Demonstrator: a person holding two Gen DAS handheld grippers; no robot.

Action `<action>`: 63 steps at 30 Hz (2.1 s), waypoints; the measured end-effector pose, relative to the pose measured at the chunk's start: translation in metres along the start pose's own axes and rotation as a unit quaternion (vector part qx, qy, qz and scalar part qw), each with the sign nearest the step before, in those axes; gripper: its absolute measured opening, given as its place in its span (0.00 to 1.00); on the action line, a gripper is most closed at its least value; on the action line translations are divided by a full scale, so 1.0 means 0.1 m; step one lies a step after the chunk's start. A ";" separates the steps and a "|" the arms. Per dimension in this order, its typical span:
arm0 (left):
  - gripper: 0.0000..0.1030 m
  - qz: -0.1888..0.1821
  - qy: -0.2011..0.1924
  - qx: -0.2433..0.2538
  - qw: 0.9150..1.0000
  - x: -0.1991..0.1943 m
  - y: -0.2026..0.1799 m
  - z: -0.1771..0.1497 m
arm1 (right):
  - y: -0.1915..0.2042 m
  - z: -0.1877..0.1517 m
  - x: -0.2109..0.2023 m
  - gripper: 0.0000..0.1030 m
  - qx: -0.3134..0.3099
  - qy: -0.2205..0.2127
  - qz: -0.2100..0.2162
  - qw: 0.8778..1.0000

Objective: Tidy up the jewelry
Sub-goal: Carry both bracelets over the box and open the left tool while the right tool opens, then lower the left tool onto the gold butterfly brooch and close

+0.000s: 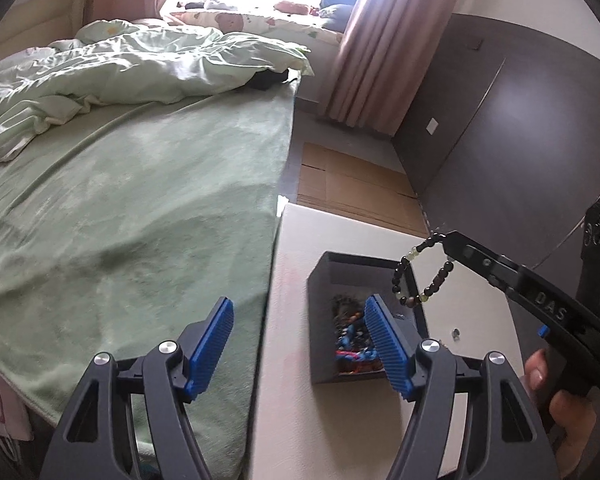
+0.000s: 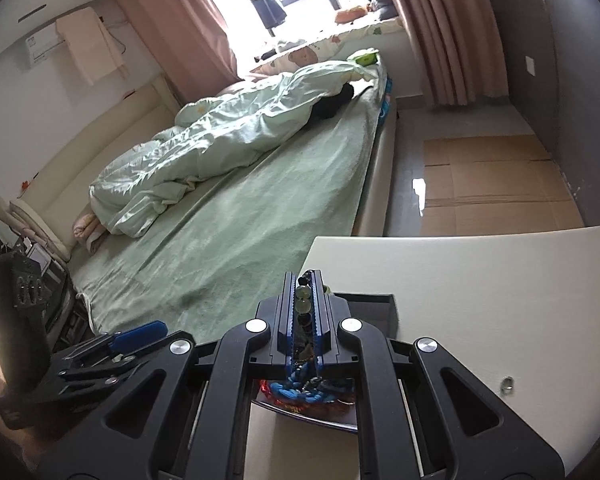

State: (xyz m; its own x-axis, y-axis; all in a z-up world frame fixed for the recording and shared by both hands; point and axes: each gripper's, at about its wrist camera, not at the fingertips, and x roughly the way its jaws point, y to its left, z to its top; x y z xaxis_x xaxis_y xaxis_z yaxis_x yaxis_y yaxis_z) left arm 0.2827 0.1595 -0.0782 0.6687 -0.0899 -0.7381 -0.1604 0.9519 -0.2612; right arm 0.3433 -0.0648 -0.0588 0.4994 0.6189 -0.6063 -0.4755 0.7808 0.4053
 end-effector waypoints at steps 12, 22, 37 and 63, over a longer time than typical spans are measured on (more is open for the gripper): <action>0.72 0.006 -0.002 0.009 1.000 -0.07 0.00 -0.05 | -0.27 -0.05 -0.15 0.59 0.027 0.019 -0.024 0.999; 0.81 -0.013 -0.013 0.035 0.999 -0.08 -0.34 -0.07 | -0.91 -0.14 -0.50 0.67 0.068 0.043 -0.076 0.994; 0.77 -0.045 0.000 0.102 0.994 -0.04 -1.18 -0.29 | -1.46 -0.34 -0.70 0.67 0.089 0.078 -0.112 0.987; 0.51 -0.028 0.063 0.184 0.981 0.98 -2.17 -0.97 | -1.97 -0.39 -1.07 0.67 0.114 0.057 -0.113 0.985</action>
State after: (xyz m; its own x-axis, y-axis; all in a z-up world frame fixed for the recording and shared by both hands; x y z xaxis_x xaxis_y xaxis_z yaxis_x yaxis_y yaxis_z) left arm 0.3127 -0.0842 -0.1544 0.5705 -0.1577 -0.8060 0.1613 0.9838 -0.0783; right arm 0.3550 -0.2886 -0.1006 0.4824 0.4240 -0.7666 -0.1810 0.9044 0.3863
